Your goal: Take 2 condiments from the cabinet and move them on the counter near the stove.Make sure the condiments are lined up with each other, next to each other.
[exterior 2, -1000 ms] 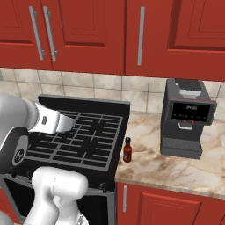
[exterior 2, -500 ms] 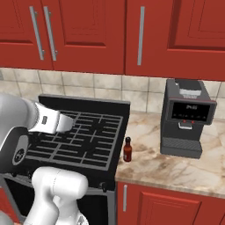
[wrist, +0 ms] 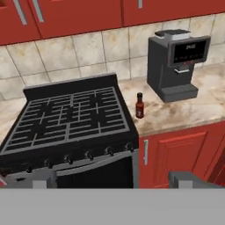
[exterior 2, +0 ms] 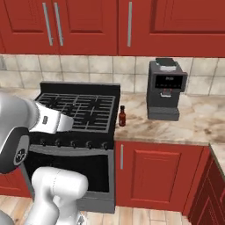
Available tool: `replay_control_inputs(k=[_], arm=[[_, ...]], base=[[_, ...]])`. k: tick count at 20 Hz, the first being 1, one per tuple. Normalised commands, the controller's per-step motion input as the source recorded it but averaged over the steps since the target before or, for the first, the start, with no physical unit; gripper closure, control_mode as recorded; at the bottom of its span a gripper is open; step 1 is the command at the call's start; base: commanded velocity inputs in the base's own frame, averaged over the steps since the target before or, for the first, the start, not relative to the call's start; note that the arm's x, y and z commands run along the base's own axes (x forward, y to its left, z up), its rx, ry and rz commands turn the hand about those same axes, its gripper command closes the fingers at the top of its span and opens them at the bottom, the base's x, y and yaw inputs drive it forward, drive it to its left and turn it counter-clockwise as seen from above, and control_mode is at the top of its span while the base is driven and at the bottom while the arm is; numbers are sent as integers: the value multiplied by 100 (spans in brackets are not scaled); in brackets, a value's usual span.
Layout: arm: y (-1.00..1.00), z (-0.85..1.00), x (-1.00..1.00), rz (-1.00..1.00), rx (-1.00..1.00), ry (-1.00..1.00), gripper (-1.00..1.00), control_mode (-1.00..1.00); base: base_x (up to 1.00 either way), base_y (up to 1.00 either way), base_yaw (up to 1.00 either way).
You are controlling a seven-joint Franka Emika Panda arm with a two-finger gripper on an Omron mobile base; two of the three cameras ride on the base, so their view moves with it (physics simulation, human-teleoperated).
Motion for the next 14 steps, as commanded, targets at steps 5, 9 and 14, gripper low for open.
replay_control_inputs(k=[5, 9, 14], arm=[[0, 0, 0, 0, 0, 0, -100, 100], [0, 0, 0, 0, 0, 0, -100, 100], [0, 0, 0, 0, 0, 0, -100, 100]], base=[[-17, -5, -90], [0, 0, -100], [0, 0, -100]])
